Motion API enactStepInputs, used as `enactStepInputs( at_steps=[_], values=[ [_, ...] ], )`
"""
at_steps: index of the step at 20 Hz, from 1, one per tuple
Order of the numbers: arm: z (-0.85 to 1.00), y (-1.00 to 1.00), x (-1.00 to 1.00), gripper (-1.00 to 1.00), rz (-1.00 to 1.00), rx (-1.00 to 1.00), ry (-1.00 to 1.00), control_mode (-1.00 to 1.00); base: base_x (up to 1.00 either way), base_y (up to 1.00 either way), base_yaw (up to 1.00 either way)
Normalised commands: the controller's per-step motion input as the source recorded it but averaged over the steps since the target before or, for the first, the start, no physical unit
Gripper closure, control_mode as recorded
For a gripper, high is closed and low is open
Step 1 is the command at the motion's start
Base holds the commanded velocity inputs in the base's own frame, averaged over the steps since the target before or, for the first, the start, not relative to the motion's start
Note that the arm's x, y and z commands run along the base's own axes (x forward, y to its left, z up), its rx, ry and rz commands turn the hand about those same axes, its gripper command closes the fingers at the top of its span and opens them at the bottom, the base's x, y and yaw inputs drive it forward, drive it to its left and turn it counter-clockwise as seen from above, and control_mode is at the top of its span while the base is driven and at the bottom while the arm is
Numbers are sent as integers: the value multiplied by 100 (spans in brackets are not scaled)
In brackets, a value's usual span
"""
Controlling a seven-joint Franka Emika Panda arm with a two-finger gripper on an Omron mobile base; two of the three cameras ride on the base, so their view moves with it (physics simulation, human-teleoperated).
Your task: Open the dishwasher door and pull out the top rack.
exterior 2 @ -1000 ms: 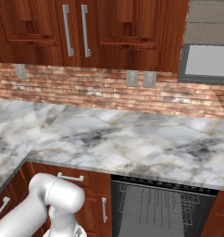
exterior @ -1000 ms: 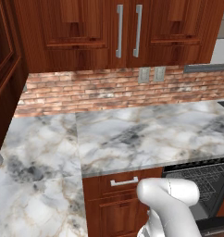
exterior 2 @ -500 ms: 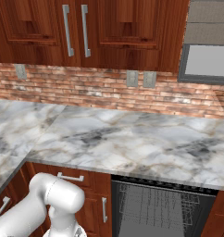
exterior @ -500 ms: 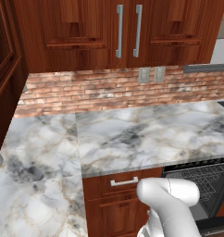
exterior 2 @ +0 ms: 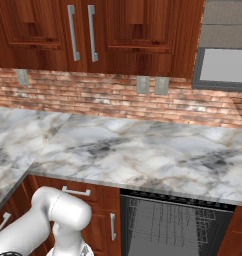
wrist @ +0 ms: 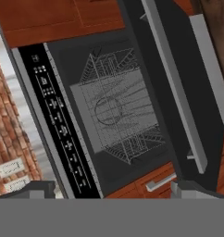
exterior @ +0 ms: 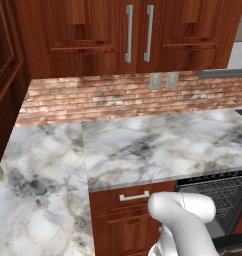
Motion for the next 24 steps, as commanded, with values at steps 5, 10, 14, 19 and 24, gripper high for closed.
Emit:
enactStepInputs(
  at_steps=[5, 10, 14, 19, 24],
  values=[
    [0, 5, 17, -100, 5, 0, 5, -100, 0, 0, 0],
    [0, 9, 21, -100, 7, -1, 4, -100, 0, 0, 0],
    [0, 6, 19, -100, 7, -1, 3, -100, 0, 0, 0],
    [0, 7, 14, -100, 7, -2, 1, -100, 0, 0, 0],
    [0, 5, 13, -100, 7, -2, 0, -100, 0, 0, 0]
  ],
)
